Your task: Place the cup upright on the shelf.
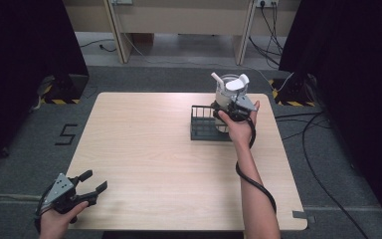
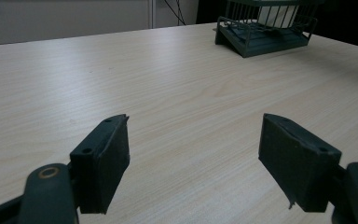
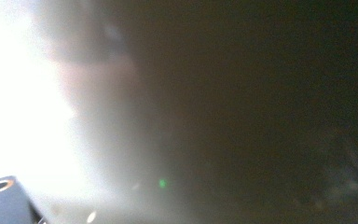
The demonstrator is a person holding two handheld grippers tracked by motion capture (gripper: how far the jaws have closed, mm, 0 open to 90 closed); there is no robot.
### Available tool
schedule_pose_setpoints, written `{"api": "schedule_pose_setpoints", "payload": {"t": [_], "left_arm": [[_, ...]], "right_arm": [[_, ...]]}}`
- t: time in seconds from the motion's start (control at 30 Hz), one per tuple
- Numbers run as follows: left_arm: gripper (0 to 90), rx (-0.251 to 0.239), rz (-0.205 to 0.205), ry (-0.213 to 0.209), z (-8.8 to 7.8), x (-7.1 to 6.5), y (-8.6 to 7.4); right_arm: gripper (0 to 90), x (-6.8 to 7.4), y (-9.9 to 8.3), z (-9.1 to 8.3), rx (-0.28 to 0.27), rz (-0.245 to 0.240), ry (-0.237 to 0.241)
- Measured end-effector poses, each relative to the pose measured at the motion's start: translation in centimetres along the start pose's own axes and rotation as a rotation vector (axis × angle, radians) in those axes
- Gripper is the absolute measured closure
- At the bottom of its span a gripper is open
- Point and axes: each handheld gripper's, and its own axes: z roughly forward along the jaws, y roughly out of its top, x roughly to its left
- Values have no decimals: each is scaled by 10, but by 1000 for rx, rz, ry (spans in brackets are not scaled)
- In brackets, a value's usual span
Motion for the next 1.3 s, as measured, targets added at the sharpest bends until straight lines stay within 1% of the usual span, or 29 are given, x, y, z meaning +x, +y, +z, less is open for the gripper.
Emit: {"api": "schedule_pose_setpoints", "payload": {"t": [0.03, 0.4, 0.47, 0.53, 0.77, 1.03, 1.3], "left_arm": [[237, 0, 1, 0, 0, 0, 0], [237, 0, 1, 0, 0, 0, 0], [237, 0, 1, 0, 0, 0, 0], [237, -1, 1, 0, 0, 0, 0], [237, -1, 0, -1, 0, 0, 0], [237, -1, 2, 0, 0, 0, 0], [237, -1, 2, -2, 0, 0, 0]], "right_arm": [[85, 0, 0, -1, 1, 5, 0], [97, 4, -3, -7, -4, -3, -29], [97, 4, -3, -8, -2, 4, -28], [98, 4, -4, -9, -7, -3, -29], [98, 5, -6, -14, -9, 5, -34], [98, 5, -6, -16, -6, -3, -32], [96, 6, -9, -20, -22, 2, -38]]}}
